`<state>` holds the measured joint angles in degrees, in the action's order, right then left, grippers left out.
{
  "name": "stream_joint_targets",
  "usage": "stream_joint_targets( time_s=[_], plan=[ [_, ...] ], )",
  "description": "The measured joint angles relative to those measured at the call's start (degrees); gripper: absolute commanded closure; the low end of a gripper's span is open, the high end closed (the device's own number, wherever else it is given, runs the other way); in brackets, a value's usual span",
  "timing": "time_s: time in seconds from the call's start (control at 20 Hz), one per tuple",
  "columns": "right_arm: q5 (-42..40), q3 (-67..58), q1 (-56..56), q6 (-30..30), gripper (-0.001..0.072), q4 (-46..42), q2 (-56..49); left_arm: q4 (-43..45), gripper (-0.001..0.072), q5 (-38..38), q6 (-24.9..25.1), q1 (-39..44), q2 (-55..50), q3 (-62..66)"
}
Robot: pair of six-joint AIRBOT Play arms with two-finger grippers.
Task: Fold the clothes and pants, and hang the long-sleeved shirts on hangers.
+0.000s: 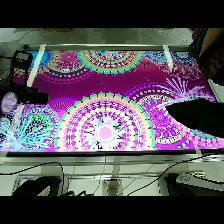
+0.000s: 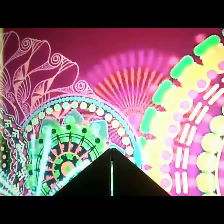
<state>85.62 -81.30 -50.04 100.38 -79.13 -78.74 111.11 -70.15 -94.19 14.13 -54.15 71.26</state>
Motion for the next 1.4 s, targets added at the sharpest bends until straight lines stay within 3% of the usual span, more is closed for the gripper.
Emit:
stream_joint_targets(
  time_s=[0.25,0.4,0.8,0.85,0.95,1.2,1.4],
  plan=[
    [4.26,0.46,-1.01,1.90,0.0024,-3.78,0.26,-0.28,0.0688,-0.33,-0.39,-0.11,0.13,0.00],
    [5.46,0.46,-1.11,2.19,0.0162,-4.42,0.37,-0.33,0.0687,-0.42,-0.50,-0.11,0.17,0.00],
    [8.26,-3.17,-1.18,2.49,0.0167,-2.64,5.66,-0.33,0.0688,-0.44,-0.57,-0.11,0.17,0.00],
    [8.31,-4.79,-1.20,2.49,0.0272,-2.40,6.54,-0.35,0.0687,-0.44,-0.57,-0.11,0.17,0.00],
    [7.93,-7.89,-1.07,2.54,0.0662,-0.85,8.07,-0.35,0.0688,-0.44,-0.57,-0.11,0.17,0.00],
    [6.73,-11.56,6.86,-0.39,0.0679,5.35,10.95,-0.35,0.0687,-0.44,-0.57,-0.11,0.17,0.00],
    [6.69,-12.20,23.34,-3.39,0.0679,-0.57,12.15,-0.35,0.0687,-0.44,-0.59,-0.11,0.17,0.00]
  ],
)
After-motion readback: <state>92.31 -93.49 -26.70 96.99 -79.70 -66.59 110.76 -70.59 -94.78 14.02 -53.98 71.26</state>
